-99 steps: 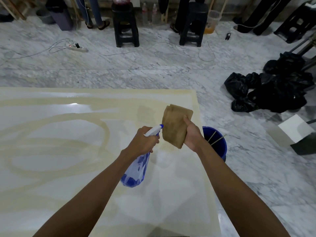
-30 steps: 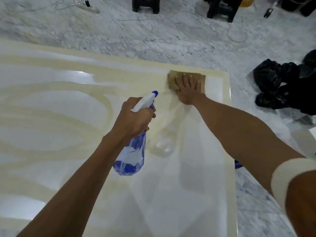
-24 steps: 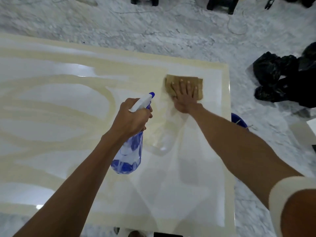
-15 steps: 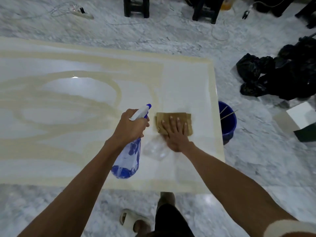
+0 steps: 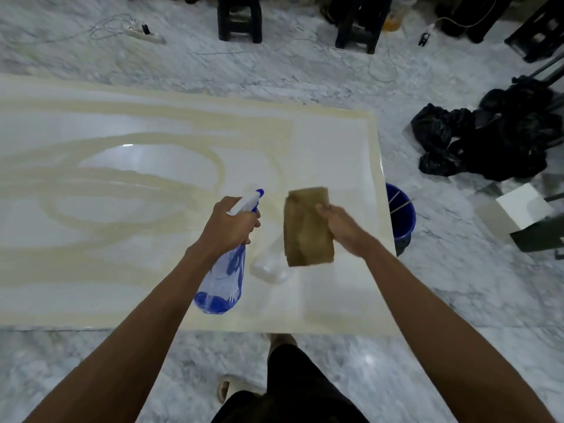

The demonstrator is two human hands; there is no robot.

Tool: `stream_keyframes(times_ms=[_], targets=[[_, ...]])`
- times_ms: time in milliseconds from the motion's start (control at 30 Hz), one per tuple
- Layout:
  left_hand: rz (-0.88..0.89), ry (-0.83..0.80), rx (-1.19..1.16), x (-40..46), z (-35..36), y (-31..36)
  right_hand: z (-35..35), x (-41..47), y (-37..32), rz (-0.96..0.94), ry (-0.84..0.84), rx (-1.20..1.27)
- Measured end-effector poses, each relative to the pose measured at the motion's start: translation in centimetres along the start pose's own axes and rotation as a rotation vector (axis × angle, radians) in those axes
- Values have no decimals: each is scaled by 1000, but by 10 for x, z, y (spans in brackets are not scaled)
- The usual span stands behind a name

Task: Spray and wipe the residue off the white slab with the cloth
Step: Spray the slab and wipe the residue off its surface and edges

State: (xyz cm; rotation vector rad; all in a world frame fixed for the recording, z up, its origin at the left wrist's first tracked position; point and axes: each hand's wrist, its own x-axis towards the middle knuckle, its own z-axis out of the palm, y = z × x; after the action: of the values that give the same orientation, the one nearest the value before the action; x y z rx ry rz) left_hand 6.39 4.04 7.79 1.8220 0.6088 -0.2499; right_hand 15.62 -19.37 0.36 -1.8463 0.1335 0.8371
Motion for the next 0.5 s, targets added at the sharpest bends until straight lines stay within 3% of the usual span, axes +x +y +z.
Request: stream_keyframes(times_ms=[100, 267, 433, 500], targets=[[15, 21, -18, 40, -11, 23, -24, 66, -65, -104, 162, -45], [63, 88, -7, 102, -25, 40, -37, 215, -143, -397, 292, -621], [68, 97, -27, 142, -36, 36, -8, 335, -113, -224, 64, -1148], [56, 85, -22, 146, -39, 33, 7, 341, -87, -181, 79, -1246]])
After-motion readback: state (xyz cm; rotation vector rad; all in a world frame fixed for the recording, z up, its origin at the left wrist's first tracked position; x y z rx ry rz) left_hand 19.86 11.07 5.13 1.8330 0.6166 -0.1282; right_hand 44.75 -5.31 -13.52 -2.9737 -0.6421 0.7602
